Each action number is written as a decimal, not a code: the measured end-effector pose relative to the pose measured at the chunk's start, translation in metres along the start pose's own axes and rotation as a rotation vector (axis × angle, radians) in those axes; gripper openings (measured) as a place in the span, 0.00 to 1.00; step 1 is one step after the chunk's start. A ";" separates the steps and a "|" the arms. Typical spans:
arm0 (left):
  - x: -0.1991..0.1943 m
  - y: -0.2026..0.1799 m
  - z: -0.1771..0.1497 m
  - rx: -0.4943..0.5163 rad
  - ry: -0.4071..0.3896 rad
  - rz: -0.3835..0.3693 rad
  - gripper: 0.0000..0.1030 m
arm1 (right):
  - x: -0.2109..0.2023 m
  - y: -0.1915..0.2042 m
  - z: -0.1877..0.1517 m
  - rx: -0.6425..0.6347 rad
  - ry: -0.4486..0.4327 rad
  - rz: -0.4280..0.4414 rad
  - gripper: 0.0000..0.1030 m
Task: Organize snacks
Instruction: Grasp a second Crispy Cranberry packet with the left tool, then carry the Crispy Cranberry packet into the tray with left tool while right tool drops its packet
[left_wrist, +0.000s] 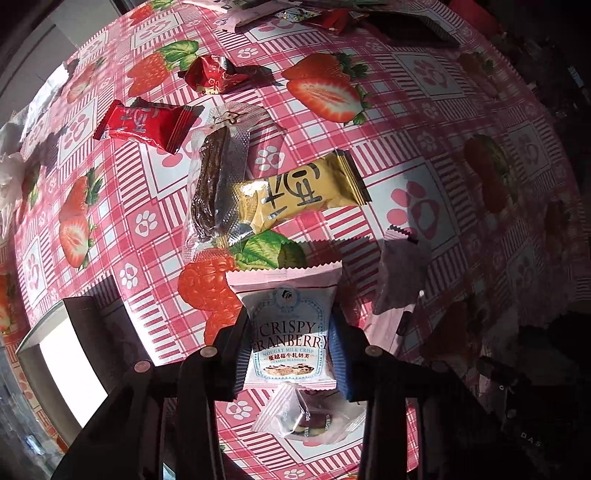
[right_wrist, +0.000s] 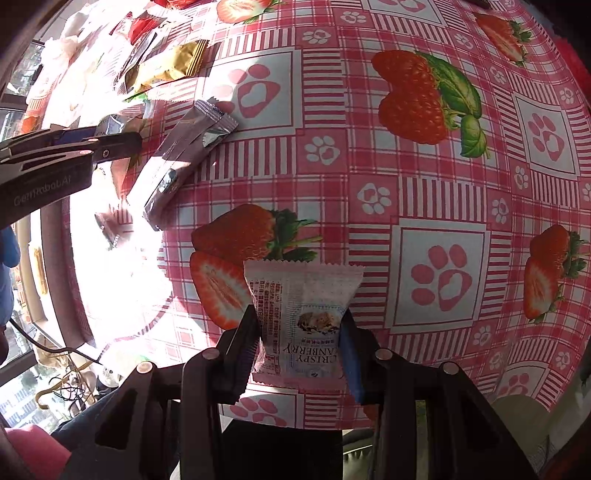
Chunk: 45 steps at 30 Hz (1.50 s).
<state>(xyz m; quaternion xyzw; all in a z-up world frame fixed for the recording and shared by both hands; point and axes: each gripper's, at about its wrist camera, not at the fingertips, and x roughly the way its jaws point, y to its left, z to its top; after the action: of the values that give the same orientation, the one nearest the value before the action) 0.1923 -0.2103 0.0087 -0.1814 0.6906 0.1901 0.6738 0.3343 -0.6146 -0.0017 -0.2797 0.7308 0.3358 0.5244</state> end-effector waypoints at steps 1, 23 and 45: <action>-0.007 0.005 -0.001 -0.011 -0.012 -0.009 0.40 | 0.000 0.001 0.001 0.002 0.001 0.002 0.41; -0.041 0.093 -0.122 -0.341 -0.123 0.025 0.40 | -0.037 0.147 0.085 -0.233 -0.021 -0.036 0.41; -0.031 0.157 -0.186 -0.542 -0.102 0.018 0.40 | -0.064 0.415 0.179 -0.547 -0.037 0.017 0.41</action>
<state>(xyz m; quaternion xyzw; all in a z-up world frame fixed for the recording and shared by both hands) -0.0469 -0.1690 0.0463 -0.3390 0.5813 0.3828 0.6329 0.1412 -0.2142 0.1006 -0.3986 0.6056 0.5302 0.4396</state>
